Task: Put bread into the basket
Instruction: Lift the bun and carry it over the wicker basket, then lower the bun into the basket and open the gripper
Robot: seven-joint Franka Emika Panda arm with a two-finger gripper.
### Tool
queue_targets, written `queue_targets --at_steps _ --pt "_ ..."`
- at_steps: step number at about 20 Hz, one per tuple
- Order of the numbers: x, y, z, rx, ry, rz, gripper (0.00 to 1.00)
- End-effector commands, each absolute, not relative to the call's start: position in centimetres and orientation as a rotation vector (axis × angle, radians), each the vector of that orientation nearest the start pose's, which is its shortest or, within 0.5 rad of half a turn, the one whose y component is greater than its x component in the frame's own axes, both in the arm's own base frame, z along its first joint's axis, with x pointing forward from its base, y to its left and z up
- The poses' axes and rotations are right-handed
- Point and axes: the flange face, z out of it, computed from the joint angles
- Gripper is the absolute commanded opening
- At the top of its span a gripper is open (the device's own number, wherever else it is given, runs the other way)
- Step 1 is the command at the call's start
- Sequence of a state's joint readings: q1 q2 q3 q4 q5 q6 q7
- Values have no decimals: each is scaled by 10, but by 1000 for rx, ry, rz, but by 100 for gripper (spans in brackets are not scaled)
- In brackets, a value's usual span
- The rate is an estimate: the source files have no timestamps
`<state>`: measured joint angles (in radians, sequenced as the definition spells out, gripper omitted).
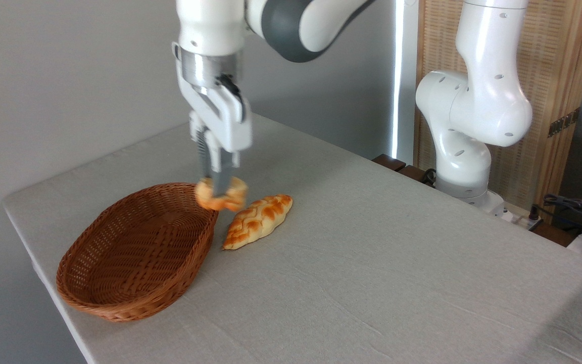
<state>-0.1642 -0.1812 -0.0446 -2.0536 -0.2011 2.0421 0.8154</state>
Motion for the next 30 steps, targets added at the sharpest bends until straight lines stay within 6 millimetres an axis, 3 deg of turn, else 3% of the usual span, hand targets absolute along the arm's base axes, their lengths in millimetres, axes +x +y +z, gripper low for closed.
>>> queue_targets --at_steps 1,6,9,12,26,30 --pt "535 -174 516 -2967 1329 -514 38" --pt "552 -201 488 -3014 1192 -620 51" --pt "557 -208 470 -3027 1185 -601 100" --pt "559 -209 464 -3036 1173 -592 100" --pt "557 -217 471 -3026 1195 -611 100" --pt "552 -210 493 -3018 1181 -640 100"
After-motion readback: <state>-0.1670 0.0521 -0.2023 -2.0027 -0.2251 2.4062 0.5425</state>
